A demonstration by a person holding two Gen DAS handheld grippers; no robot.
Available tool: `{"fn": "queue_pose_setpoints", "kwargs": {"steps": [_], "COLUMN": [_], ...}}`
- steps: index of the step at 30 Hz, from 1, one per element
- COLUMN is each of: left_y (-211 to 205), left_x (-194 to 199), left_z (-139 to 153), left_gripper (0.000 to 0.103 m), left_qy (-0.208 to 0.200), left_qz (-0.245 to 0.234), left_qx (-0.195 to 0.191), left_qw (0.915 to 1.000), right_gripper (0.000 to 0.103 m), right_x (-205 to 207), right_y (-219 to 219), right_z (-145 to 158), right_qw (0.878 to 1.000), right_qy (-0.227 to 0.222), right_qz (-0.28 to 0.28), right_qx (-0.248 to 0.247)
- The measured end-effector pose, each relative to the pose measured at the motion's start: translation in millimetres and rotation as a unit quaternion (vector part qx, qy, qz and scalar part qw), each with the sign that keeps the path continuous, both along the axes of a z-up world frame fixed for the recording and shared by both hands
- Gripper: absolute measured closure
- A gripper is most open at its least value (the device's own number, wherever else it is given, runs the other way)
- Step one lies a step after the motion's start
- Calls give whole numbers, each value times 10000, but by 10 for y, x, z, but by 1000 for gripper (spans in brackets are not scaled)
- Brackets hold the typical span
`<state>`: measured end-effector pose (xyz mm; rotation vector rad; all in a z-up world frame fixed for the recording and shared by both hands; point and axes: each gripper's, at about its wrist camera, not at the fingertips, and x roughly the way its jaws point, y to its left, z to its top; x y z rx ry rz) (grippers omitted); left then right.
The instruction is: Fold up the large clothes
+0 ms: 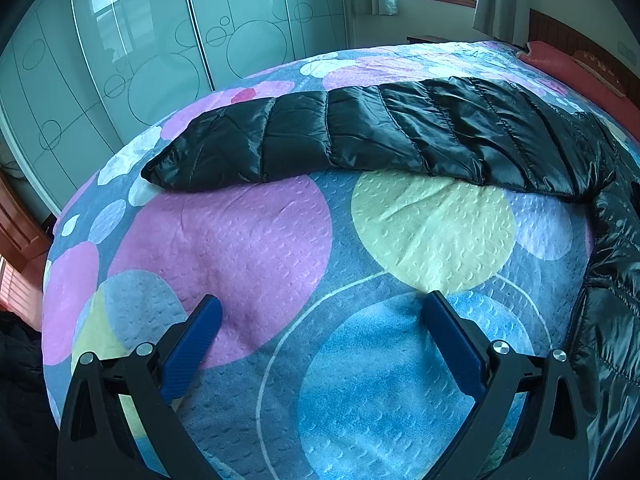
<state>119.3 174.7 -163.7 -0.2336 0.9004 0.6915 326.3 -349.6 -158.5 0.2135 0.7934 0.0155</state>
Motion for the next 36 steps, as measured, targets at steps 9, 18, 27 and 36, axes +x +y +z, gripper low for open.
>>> {"fn": "queue_pose_setpoints", "kwargs": {"steps": [9,18,27,36], "left_y": [36,281,1003,1719], "left_x": [-6,-47,-42,-4], "left_z": [8,71,130,92], "left_gripper": [4,4,4,4], "left_qy": [3,-277,-1106,-2486], "left_qz": [-11,-177,642,1639], "left_qx": [-116,-532,-1139,-2014], "left_qw": [9999,9980,9852,9332], "right_gripper": [53,53,53,52], "right_x": [-6,-32,-34,-44], "right_y": [5,10,9,10], "right_z": [-74,-76,-70,-67], "right_qw": [10000,9999,10000,9999], "right_qy": [-16,-75,-84,-104], "right_qz": [-2,0,3,0], "right_qx": [64,66,46,27]}}
